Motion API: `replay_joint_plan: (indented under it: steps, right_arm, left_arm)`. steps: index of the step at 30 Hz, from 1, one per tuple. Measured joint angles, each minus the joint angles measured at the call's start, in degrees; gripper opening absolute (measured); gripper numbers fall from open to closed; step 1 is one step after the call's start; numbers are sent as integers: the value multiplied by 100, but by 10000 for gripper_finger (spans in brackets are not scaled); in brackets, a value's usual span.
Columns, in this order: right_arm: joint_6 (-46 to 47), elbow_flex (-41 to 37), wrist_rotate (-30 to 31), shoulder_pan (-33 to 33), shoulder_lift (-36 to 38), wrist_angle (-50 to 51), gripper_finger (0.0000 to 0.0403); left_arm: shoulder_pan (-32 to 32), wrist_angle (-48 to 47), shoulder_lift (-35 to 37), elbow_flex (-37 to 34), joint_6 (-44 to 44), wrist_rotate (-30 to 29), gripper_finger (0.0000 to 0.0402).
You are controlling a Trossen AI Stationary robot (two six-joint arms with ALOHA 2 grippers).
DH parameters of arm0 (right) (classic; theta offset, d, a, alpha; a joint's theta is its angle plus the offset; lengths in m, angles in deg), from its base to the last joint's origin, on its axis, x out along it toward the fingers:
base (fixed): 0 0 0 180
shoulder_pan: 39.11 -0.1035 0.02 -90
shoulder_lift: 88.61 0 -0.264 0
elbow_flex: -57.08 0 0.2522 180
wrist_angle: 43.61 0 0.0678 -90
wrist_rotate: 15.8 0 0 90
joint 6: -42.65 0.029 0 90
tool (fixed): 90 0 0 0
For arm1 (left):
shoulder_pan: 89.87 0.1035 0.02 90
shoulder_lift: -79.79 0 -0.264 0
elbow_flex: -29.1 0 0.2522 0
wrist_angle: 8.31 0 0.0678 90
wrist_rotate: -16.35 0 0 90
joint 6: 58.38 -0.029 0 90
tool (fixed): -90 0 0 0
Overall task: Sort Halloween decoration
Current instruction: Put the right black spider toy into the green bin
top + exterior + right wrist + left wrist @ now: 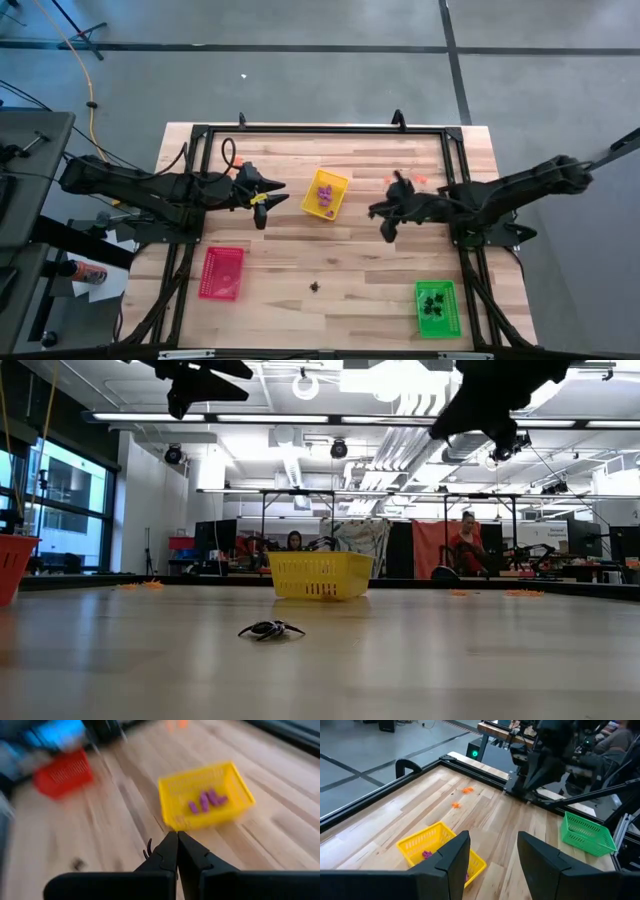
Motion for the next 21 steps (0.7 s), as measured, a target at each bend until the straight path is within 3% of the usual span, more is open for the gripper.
replay_joint_plan:
  steps: [5,10,15,21]
  right_arm:
    - [-49,-704,73,321,176,-2088,0]
    - [-660,-491,-184,671,-358,-3252,0]
    - [-1251,133,-1015,909,-898,-3591,0]
    - [-1780,803,-1495,941,-1319,-3592,0]
  left_arm:
    - [0,1068,-433,-4,-520,62,156]
    - [87,2719,-1233,-2,-1405,856,156]
    - [158,3755,-1778,-4,-1414,1441,156]
    - [162,3761,-1776,-4,-1348,1438,156]
